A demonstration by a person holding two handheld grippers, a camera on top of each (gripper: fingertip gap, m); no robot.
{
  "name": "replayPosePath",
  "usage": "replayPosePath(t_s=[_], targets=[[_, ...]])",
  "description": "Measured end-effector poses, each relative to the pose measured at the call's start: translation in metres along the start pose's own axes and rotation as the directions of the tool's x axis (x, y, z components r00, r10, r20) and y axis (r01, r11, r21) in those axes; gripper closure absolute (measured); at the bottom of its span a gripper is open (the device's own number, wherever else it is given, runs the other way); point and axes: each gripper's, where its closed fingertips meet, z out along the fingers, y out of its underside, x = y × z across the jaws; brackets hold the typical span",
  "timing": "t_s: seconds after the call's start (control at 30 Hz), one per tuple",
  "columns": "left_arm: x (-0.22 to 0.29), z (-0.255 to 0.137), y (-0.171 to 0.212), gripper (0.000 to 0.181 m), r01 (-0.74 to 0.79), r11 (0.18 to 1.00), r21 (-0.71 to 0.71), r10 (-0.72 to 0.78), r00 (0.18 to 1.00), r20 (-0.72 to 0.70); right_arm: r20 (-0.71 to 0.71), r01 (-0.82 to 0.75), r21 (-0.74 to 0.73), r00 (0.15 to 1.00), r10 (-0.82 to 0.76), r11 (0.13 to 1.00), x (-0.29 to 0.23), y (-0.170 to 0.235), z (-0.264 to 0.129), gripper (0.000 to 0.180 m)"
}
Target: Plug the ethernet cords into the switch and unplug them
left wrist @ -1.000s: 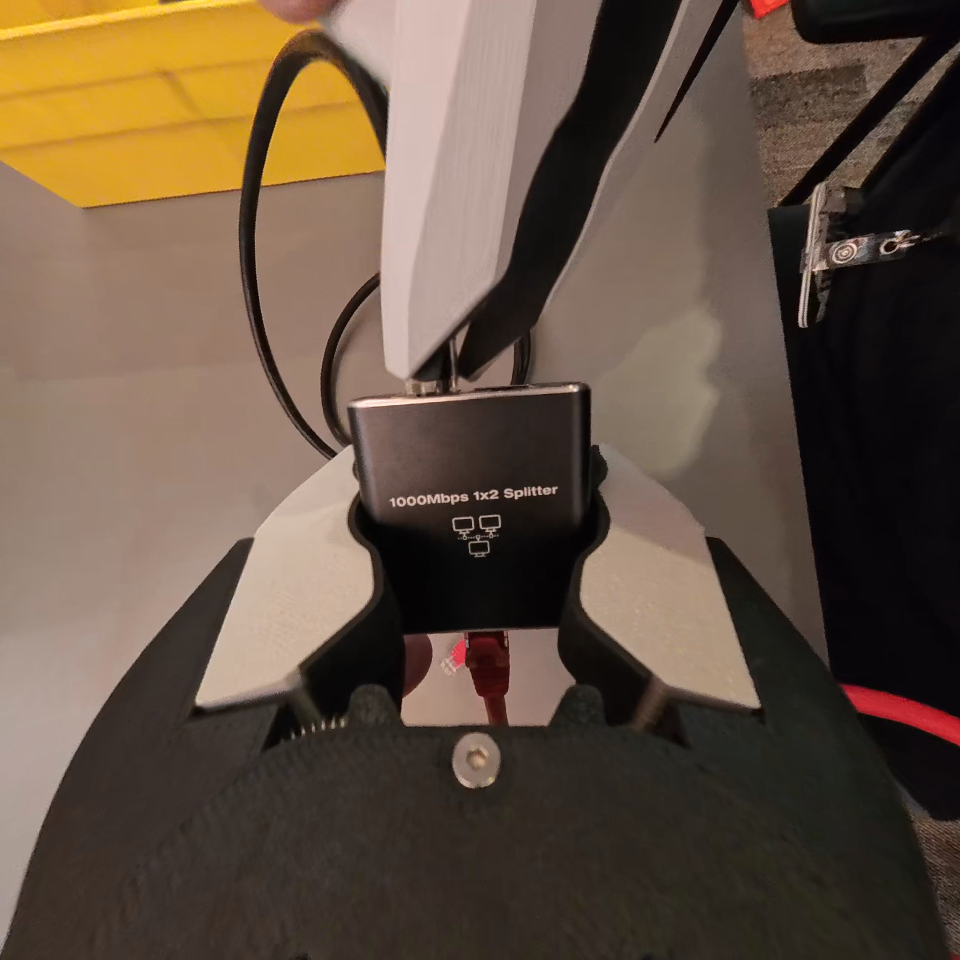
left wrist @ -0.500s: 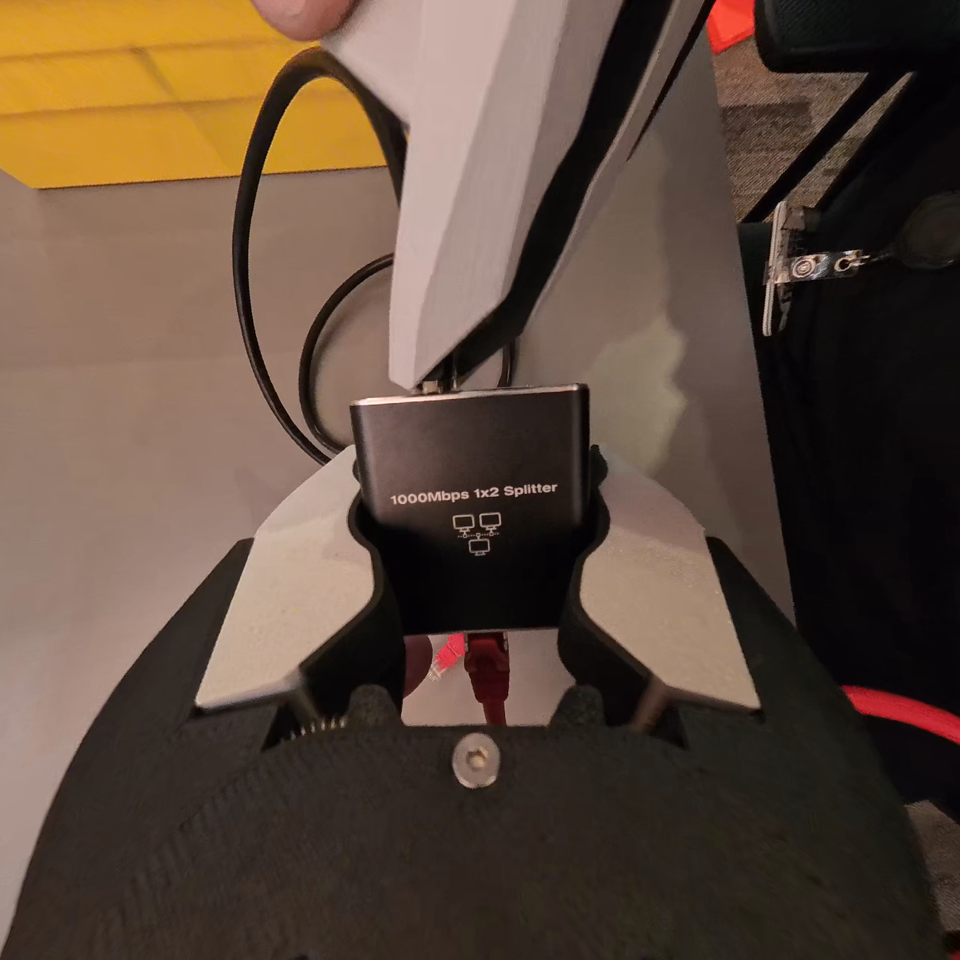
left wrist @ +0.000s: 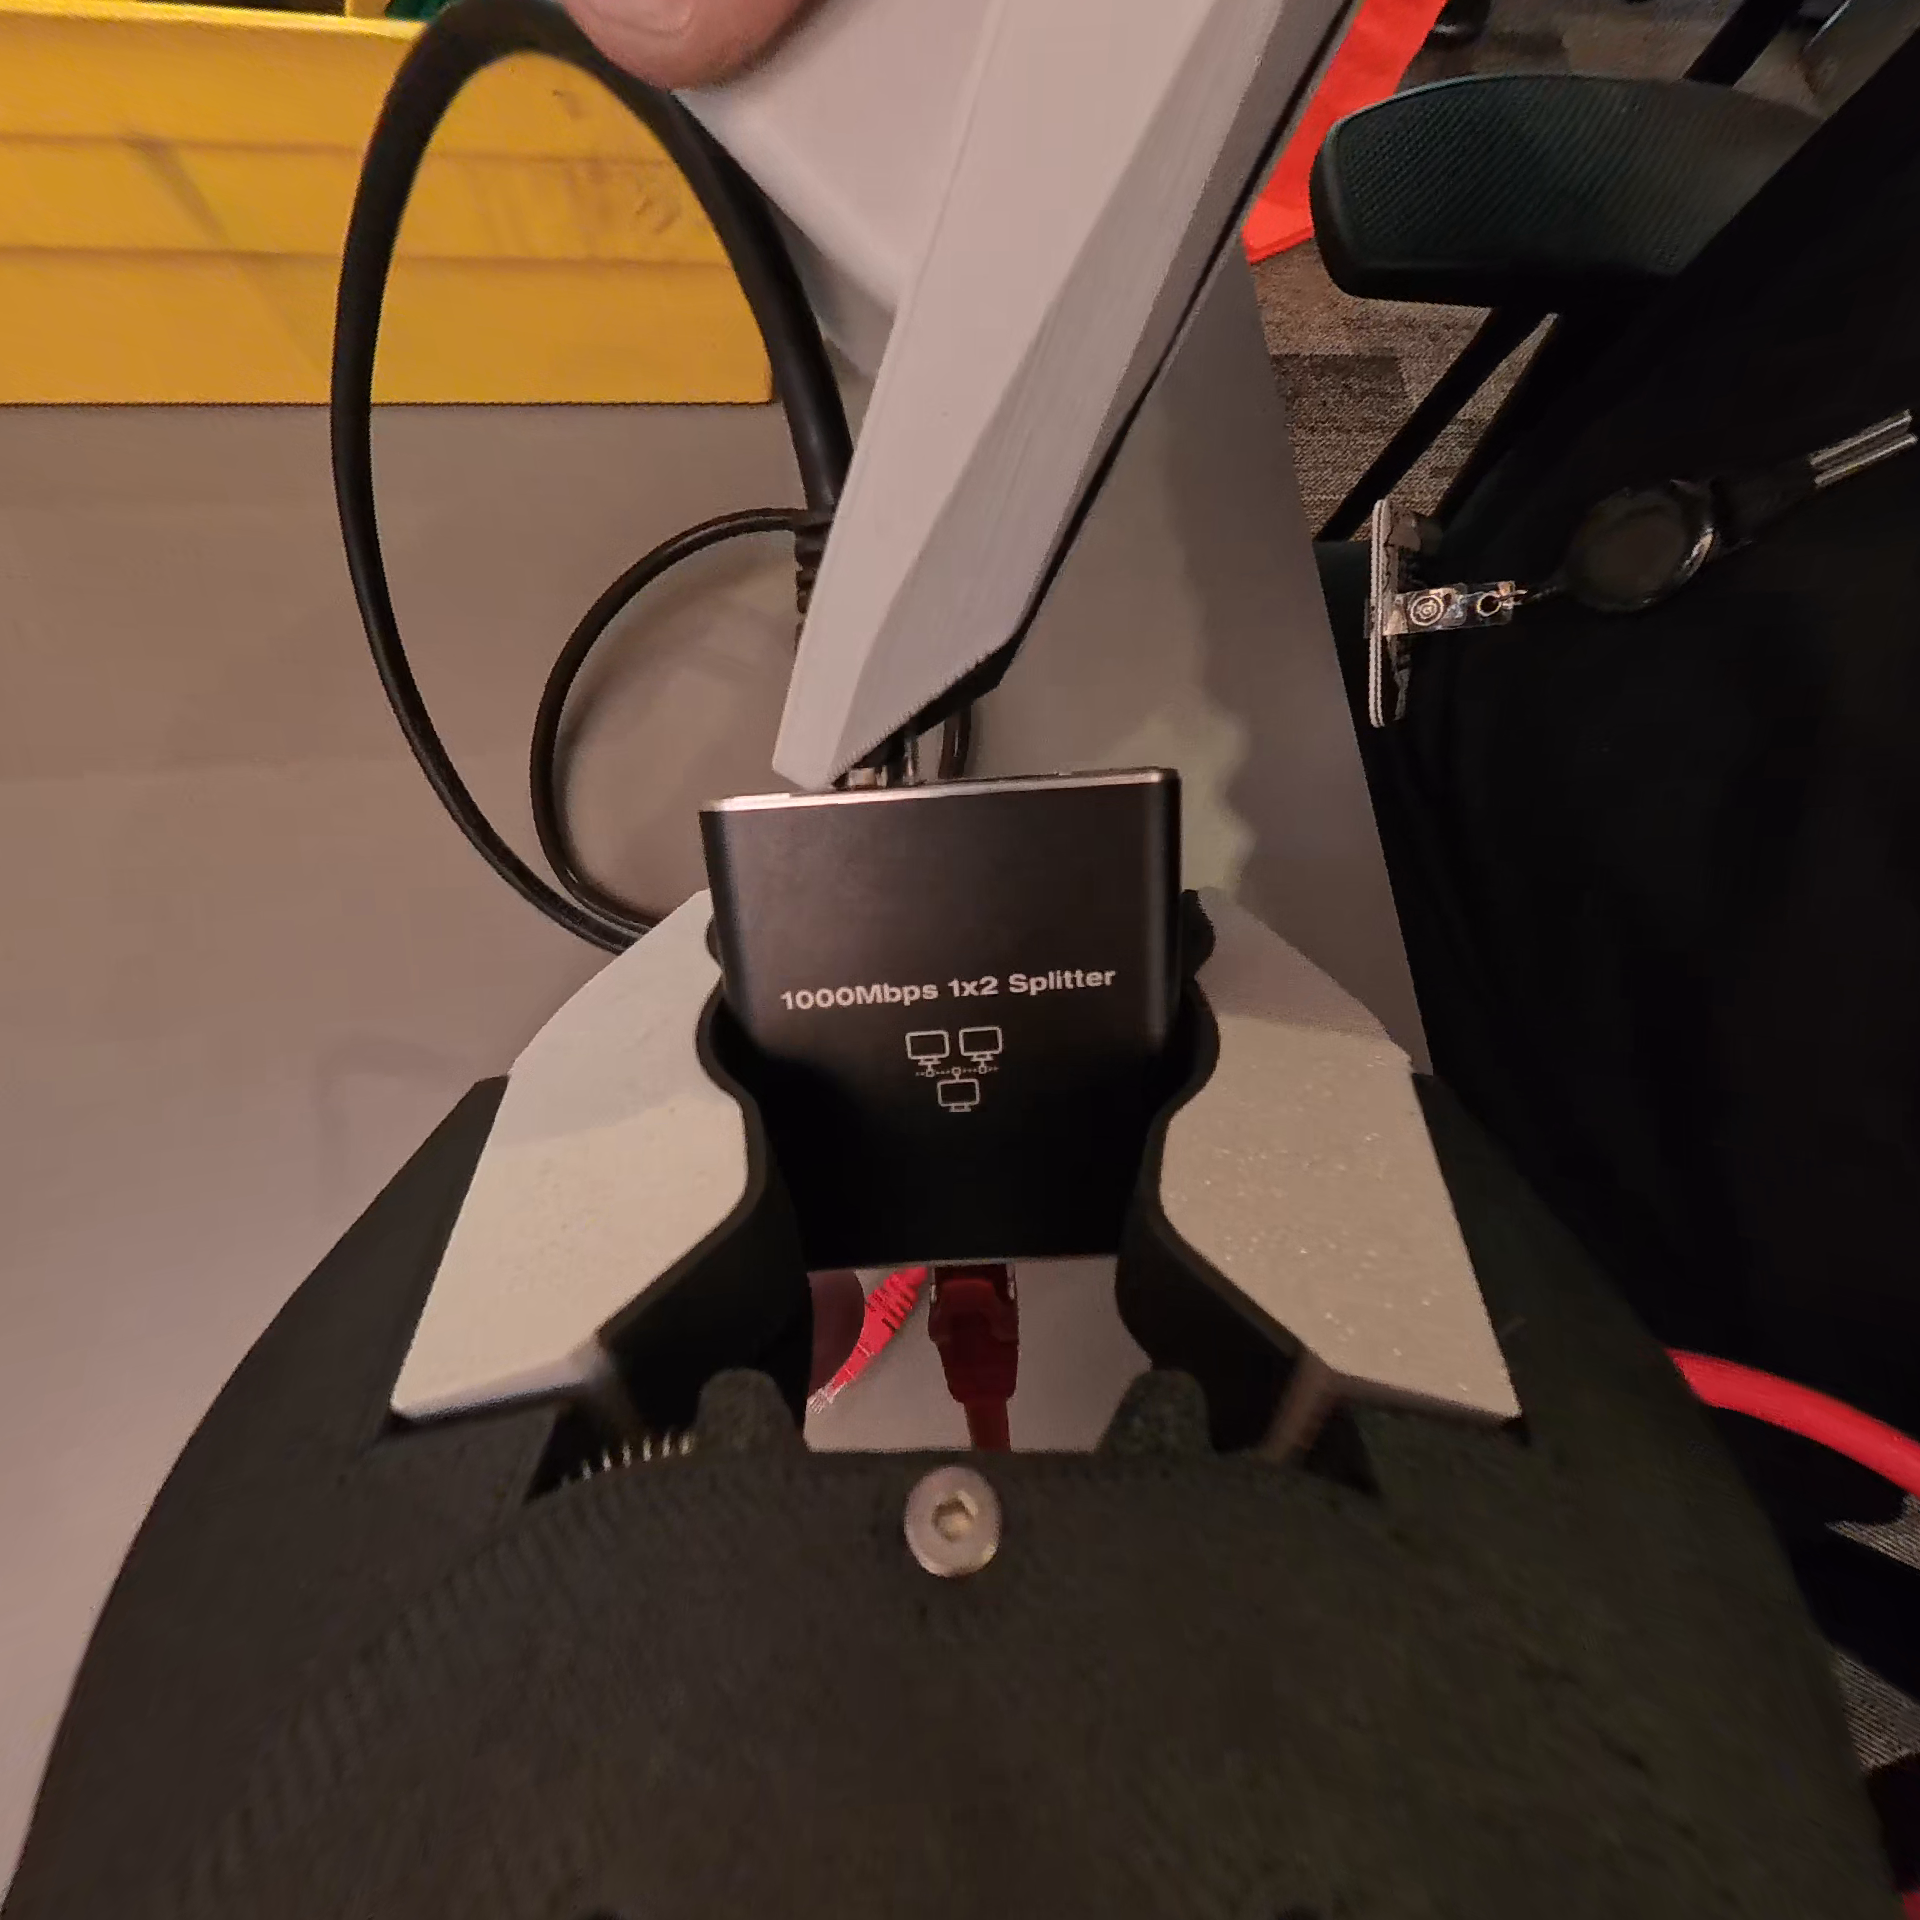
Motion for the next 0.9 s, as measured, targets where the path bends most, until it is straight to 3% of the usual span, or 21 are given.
replayPosePath(t_s=[0.17,0.27,0.47,0.9], targets=[[-0.004,0.0,-0.003,0.104,0.035,0.999,0.025,-0.035,0.999,-0.003,0.038,-0.047,0.005,0.998,0.047,0.999,0.0,0.004,0.001,0.167],[-0.004,-0.006,-0.008,0.104,0.058,0.996,0.066,-0.057,0.998,-0.018,0.044,-0.127,0.039,0.991,0.126,0.991,0.001,0.007,-0.001,0.151],[-0.002,-0.005,-0.01,0.104,0.087,0.992,0.091,-0.082,0.995,-0.059,0.03,-0.105,0.073,0.994,0.103,0.992,0.007,0.009,-0.007,0.164],[-0.001,0.0,-0.006,0.104,0.1,0.992,0.077,-0.094,0.993,-0.074,0.094,-0.032,0.06,0.995,0.026,0.998,0.003,0.003,0.001,0.166]])
